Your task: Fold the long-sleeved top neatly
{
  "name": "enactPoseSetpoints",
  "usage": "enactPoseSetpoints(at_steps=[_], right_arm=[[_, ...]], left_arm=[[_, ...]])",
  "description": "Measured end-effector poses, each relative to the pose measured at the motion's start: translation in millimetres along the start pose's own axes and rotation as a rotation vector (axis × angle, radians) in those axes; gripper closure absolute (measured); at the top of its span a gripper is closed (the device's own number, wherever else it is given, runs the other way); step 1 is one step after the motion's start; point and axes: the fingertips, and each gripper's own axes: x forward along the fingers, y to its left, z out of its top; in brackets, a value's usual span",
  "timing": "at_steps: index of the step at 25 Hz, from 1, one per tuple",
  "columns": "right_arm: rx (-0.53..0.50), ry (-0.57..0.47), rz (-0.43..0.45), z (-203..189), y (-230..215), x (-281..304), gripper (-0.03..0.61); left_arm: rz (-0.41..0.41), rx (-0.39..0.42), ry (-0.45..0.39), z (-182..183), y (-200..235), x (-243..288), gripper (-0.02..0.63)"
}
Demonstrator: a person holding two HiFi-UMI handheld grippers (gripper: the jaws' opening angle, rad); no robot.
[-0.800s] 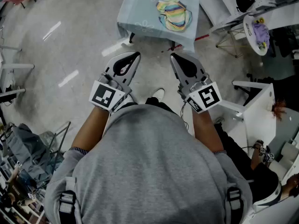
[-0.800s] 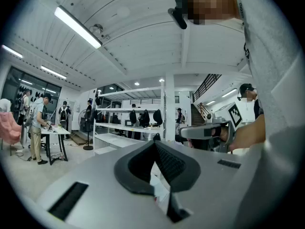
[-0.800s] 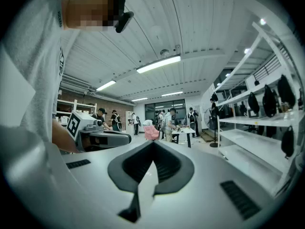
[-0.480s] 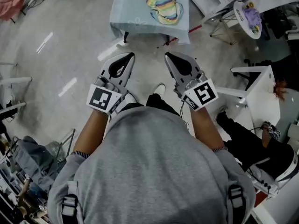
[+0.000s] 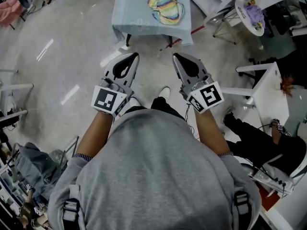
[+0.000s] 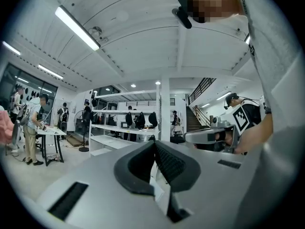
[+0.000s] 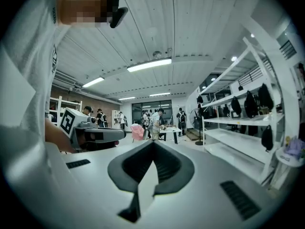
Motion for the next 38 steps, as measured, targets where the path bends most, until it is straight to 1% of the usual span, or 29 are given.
enactPoseSetpoints(at_steps=[4, 7, 9, 10, 11, 12, 16, 20, 23, 26, 33, 38], right_arm=[[0.010, 0.000, -0.008, 1, -3, -6, 0.569], [0.015, 0.000, -0.001, -1, -3, -13, 0.566], [0.011, 0.011, 0.003, -3, -5, -13, 0.529], [0.009, 0.015, 0.004, -3, -7, -12, 0.517], [0.006, 0.017, 0.005, -3, -9, -12, 0.499], [0.005, 0.019, 0.007, -3, -12, -11, 0.477], [-0.014, 0.028, 0.014, -1, -23, -10, 0.394], [-0.026, 0.032, 0.012, 0, -38, -11, 0.308], [-0.027, 0.036, 0.008, -1, -53, -11, 0.259], [-0.026, 0.042, 0.005, -4, -67, -13, 0.233], [-0.004, 0.043, 0.002, -14, -115, -24, 0.227], [0.010, 0.043, 0.027, -21, -150, -28, 0.225]], left_arm=[[0.007, -0.005, 0.015, -1, -2, -1, 0.597], [0.010, -0.005, 0.006, -1, -6, -3, 0.595], [0.005, -0.006, -0.003, -1, -6, -1, 0.589], [0.003, -0.010, 0.001, -1, -6, 1, 0.568], [0.002, -0.015, 0.008, -2, -5, 3, 0.525], [0.000, -0.020, 0.012, -2, -5, 4, 0.498], [-0.016, -0.027, 0.003, 1, -4, 15, 0.391], [-0.013, -0.015, 0.003, 1, -5, 28, 0.331], [-0.006, -0.006, 0.010, -1, -6, 40, 0.321], [-0.006, -0.003, 0.021, -5, -8, 53, 0.319], [0.015, -0.001, 0.035, -16, -13, 90, 0.331], [0.026, 0.001, 0.055, -22, -22, 123, 0.331]])
